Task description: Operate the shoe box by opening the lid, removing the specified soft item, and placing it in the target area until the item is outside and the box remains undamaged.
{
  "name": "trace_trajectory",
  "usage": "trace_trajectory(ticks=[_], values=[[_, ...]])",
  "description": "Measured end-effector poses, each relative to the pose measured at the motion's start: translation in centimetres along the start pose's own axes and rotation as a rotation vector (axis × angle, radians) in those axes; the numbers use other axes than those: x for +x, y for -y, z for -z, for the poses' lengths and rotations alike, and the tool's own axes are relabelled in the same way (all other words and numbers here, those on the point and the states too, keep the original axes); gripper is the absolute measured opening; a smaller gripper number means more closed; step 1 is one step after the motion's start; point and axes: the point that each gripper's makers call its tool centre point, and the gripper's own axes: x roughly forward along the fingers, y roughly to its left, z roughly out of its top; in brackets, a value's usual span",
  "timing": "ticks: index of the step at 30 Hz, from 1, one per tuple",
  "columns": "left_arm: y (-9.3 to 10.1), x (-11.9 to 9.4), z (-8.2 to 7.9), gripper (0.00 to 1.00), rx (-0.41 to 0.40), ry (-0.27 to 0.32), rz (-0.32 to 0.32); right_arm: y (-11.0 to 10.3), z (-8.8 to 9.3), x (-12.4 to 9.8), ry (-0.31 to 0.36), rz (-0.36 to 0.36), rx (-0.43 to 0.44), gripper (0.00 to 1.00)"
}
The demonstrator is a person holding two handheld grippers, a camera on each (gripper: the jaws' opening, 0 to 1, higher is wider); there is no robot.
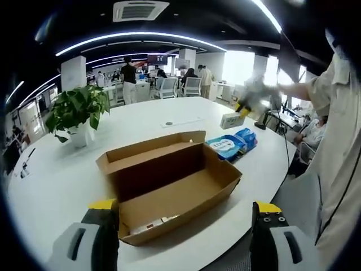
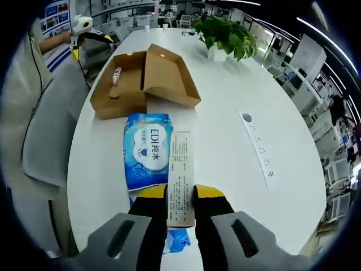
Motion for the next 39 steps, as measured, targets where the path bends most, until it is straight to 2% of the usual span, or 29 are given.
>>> trace_trajectory(ticks=[17,26,34,36,39], values=[[-1.0,-0.5,1.3,1.00,-0.041,-0.029,-0.032,1.6,4.7,3.1,-0.112,-0.043,-0.013,0.15],[-1.7,-0.4,1.9,1.00,-0.058,-0.055,-0.041,1.9,6.7,3.7,-0.143,-0.064,0.001,0.15],[-2.0,0.3,2.1,1.00,-0.056,-0.073,-0.031,2.3,8.5,4.3,-0.205,-0.074,-0.048,0.15],[-2.0,0.4,2.2,1.00,-0.056,-0.077,-0.028,2.5,9.0,4.5,-0.229,-0.076,-0.092,0.15],[-2.0,0.5,2.2,1.00,-0.055,-0.081,-0.026,2.7,8.9,4.4,-0.233,-0.079,-0.107,0.15]])
